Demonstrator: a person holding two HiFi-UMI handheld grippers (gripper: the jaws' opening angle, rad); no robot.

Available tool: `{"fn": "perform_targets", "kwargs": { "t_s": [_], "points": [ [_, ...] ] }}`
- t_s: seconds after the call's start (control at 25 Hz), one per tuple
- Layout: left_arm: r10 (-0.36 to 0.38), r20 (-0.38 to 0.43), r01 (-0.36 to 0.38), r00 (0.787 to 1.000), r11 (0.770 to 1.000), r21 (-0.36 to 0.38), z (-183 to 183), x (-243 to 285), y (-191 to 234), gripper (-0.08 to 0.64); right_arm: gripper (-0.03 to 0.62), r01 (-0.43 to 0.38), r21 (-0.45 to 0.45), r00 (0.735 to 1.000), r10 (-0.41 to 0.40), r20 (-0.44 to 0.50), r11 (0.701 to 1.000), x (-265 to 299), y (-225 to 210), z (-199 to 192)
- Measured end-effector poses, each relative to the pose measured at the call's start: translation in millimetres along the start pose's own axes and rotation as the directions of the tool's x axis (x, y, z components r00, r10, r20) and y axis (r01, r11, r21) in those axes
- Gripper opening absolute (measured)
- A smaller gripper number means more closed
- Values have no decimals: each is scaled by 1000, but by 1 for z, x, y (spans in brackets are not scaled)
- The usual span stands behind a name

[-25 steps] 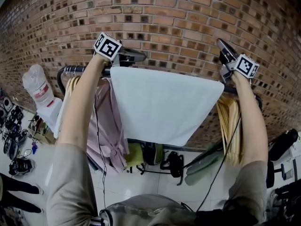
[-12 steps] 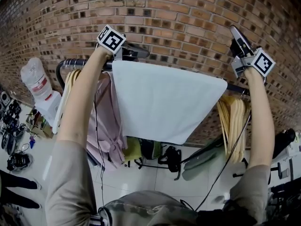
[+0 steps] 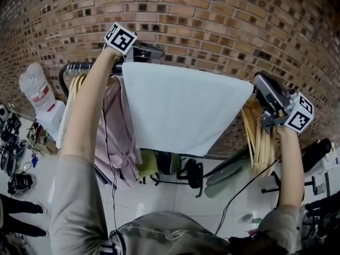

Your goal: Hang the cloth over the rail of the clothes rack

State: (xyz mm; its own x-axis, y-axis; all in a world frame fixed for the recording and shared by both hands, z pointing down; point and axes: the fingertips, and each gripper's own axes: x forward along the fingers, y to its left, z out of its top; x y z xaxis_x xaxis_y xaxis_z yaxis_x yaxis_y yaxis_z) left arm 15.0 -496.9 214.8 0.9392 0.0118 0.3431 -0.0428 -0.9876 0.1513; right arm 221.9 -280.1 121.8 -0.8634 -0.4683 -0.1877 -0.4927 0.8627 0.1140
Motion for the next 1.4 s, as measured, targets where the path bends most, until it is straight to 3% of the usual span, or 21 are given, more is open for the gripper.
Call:
{"fn": "perform_targets", "kwargs": {
  "t_s": [0.12, 0.2, 0.28, 0.36, 0.48, 0.76, 0.92, 1.32, 1.4],
  "points": [
    [-22, -1, 22, 1000, 1000, -15, -1, 2, 0, 6, 12, -28, 56, 998, 31, -59, 998, -10, 24, -39],
    [-37, 1, 37, 999, 999, -25, -1, 3, -2, 6, 14, 6, 90, 998, -1, -55, 996, -20, 26, -54],
    [-12, -2, 12, 1000, 1000, -18, -1, 2, 0, 6, 116, 67, 110, 996, -60, -68, 992, -30, 19, -73],
    [32, -7, -33, 999, 999, -6, 0, -2, 5, 6, 142, 133, 125, 987, -121, -102, 983, -38, 9, -96],
    [43, -1, -43, 999, 999, -26, -2, -4, 8, 6, 202, 225, 164, 970, -205, -133, 960, -47, -5, -121],
    [72, 9, -72, 997, 997, -36, -1, -8, 14, 6, 222, 343, 98, 932, -326, -157, 934, -57, -42, -126],
    [77, 19, -76, 997, 997, -33, 1, -9, 14, 6, 221, 324, 129, 941, -306, -145, 937, -59, -50, -136],
    [97, 37, -96, 995, 995, -38, 2, -10, 17, 6, 217, 160, 160, 981, -139, -133, 974, -40, -33, -138],
    [105, 33, -103, 994, 994, -40, 1, -10, 18, 6, 88, 146, 166, 985, -128, -116, 975, -41, -32, -135]
  ]
}}
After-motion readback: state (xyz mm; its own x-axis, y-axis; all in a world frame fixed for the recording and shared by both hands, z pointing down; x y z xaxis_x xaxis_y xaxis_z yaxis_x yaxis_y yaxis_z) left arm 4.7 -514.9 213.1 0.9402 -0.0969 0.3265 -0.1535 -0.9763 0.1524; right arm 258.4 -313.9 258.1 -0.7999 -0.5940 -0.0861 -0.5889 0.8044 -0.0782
